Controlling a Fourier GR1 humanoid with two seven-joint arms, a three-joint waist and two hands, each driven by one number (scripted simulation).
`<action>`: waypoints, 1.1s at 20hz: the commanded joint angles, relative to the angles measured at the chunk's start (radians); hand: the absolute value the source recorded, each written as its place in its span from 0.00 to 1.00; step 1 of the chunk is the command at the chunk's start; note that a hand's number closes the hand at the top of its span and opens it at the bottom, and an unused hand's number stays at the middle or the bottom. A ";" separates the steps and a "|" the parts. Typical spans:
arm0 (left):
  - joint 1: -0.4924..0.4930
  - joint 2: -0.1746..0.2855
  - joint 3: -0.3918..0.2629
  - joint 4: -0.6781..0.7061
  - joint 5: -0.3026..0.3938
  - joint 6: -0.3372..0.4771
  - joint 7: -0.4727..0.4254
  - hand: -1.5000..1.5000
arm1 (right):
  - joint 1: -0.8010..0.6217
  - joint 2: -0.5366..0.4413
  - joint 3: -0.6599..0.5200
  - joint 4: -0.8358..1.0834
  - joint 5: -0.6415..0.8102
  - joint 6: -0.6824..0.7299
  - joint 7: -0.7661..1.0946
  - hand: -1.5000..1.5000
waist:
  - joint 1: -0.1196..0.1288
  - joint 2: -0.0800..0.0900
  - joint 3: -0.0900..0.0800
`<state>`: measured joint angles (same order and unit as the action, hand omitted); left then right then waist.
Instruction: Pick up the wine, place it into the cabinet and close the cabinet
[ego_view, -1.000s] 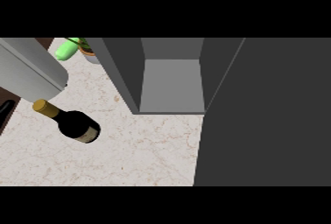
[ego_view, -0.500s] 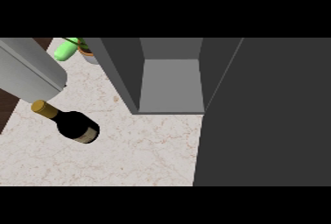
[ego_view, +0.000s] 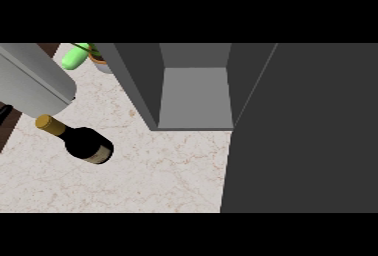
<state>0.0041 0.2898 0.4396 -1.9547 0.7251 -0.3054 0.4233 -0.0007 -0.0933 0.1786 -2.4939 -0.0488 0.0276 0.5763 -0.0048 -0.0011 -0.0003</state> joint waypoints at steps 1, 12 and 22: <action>-0.057 0.001 -0.025 0.112 -0.059 -0.016 -0.034 0.00 | 0.046 -0.025 -0.020 -0.163 -0.055 0.013 0.083 0.00 | -0.005 0.000 0.000; -0.059 -0.057 -0.025 0.336 -0.223 -0.126 -0.263 0.00 | -0.063 -0.026 -0.047 -0.136 -0.048 -0.014 0.133 0.00 | -0.003 0.001 0.000; -0.034 -0.094 -0.051 0.540 -0.386 -0.200 -0.520 0.00 | -0.050 -0.027 -0.069 -0.101 -0.065 -0.002 0.095 0.00 | -0.001 0.001 0.000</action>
<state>-0.0642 0.2501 0.4278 -1.4547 0.4337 -0.4934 0.0168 -0.0942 -0.1036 0.1576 -2.4949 -0.0458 0.0030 0.6631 -0.0066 -0.0004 -0.0006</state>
